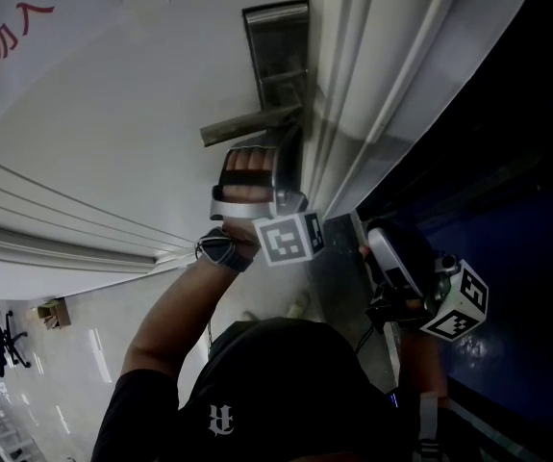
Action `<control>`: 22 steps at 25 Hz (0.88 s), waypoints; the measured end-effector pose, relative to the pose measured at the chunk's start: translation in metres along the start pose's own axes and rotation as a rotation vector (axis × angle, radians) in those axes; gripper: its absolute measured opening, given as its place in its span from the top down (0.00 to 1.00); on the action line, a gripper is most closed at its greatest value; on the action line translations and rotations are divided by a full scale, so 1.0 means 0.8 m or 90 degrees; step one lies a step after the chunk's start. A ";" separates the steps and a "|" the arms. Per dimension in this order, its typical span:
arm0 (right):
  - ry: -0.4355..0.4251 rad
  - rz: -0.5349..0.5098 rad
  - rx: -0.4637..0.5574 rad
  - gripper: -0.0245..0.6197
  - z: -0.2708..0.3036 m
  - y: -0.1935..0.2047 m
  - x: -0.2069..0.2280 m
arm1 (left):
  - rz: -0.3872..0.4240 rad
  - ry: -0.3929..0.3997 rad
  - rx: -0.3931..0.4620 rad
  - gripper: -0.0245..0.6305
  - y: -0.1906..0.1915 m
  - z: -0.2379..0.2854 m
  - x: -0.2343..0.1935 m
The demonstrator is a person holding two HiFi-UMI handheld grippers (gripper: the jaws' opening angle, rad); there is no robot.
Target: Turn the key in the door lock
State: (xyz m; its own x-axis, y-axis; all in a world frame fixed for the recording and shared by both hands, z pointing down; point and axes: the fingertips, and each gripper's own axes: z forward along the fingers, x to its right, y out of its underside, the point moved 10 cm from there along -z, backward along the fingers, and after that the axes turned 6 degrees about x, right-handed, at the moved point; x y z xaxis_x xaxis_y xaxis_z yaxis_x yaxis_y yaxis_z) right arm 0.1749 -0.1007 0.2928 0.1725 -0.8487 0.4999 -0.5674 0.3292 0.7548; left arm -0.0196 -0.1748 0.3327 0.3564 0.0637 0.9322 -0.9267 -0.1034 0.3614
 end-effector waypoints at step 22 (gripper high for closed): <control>0.007 -0.001 -0.010 0.94 0.008 0.009 -0.002 | 0.173 -0.017 0.068 0.92 0.010 -0.006 0.007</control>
State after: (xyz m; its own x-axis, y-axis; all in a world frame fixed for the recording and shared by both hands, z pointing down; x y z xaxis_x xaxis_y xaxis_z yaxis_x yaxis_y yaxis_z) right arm 0.1649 -0.0994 0.2948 0.1826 -0.8443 0.5038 -0.5539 0.3350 0.7622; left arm -0.0253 -0.1707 0.3406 0.1018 -0.0059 0.9948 -0.9712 -0.2170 0.0981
